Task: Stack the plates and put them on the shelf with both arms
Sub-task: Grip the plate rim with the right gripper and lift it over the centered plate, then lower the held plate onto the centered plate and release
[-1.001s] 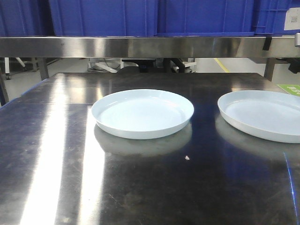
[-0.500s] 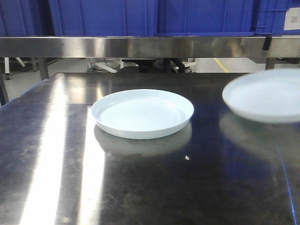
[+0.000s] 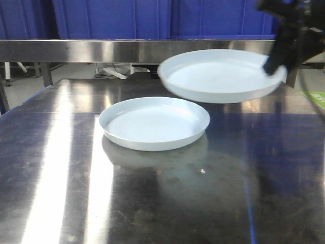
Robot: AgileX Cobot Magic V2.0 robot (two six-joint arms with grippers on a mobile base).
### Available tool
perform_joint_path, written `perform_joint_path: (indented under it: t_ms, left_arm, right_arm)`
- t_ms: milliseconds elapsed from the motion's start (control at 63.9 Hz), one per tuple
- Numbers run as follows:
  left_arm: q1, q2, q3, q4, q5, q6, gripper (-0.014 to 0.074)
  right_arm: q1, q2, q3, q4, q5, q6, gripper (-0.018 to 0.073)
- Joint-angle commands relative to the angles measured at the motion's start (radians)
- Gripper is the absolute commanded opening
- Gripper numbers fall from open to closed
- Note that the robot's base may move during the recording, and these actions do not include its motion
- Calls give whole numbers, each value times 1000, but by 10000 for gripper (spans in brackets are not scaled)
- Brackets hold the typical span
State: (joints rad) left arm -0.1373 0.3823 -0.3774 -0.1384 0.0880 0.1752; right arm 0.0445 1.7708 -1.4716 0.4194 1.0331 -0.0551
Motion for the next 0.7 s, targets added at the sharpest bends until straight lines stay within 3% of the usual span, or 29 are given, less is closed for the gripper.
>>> perform_joint_path:
  t_ms: [0,141,313,688]
  left_arm:
    - [0,6,-30,0,-82,-7,80]
    - [0,6,-30,0,-82,-7,80]
    - [0,6,-30,0,-82,-7,80]
    - [0,6,-30,0,-82,-7,80]
  right_arm:
    - [62,-23,-32,42,-51,43,49]
    - [162,21,-32,54,-115,88,49]
    - [217,70,-32,61,-200,112,49]
    - [233,120,-32,60,-225,119,49]
